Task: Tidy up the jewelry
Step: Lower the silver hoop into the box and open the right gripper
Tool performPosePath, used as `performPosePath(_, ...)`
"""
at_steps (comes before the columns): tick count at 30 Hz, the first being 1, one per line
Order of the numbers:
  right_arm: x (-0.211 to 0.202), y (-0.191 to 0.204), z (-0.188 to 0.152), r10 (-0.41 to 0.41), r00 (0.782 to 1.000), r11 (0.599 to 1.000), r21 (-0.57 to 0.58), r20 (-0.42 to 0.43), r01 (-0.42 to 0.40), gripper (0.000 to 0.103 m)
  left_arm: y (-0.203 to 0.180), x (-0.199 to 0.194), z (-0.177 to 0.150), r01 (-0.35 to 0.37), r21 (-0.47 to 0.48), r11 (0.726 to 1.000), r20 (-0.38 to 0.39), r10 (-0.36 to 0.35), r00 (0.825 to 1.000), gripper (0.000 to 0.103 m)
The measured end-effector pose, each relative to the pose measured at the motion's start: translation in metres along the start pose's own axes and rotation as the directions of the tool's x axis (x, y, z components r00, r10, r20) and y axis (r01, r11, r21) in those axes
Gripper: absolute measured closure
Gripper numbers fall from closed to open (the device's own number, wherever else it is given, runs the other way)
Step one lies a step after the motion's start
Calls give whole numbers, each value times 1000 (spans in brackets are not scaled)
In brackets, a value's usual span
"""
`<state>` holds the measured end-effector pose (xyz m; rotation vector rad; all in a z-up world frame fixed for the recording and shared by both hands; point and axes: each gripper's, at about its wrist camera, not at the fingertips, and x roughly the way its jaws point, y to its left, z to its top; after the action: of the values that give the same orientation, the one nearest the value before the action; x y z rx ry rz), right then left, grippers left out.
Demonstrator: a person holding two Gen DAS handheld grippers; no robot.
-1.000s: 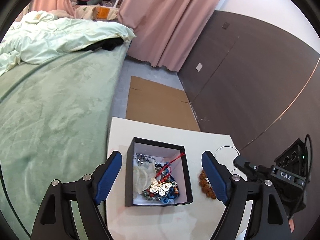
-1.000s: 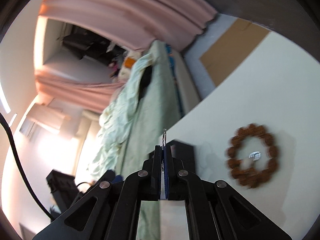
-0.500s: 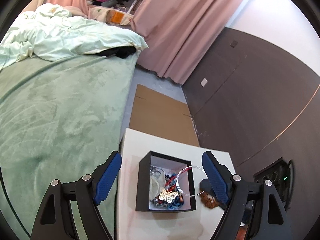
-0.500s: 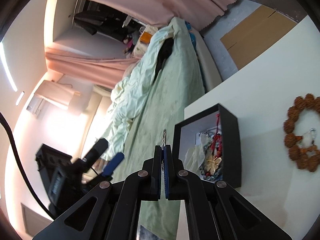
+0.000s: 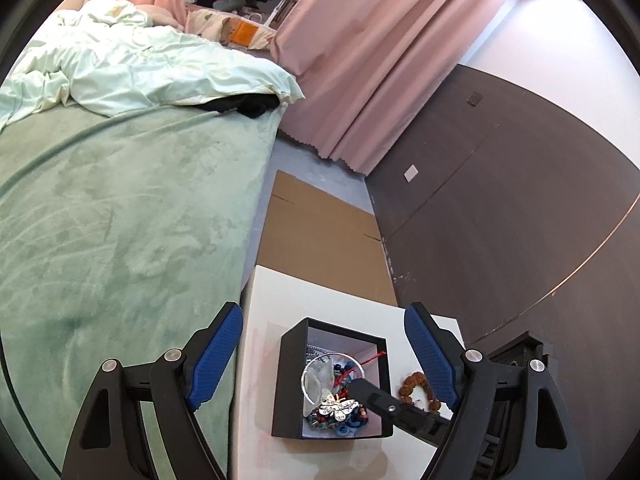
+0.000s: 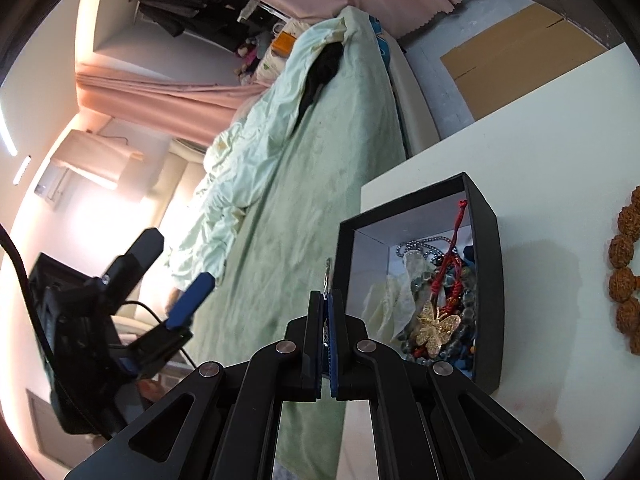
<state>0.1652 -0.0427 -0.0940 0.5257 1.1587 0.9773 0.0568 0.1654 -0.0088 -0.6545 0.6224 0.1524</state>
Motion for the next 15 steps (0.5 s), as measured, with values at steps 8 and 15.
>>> performPosePath(8, -2, 2, 3, -124, 992, 991, -44, -35, 122, 64, -5, 8, -1, -2, 19, 1000, -11, 2, 1000, 20)
performPosePath(15, -43, 2, 6, -132, 990, 990, -53, 43, 134, 47, -9, 5, -5, -6, 27, 1000, -3, 6, 1000, 20)
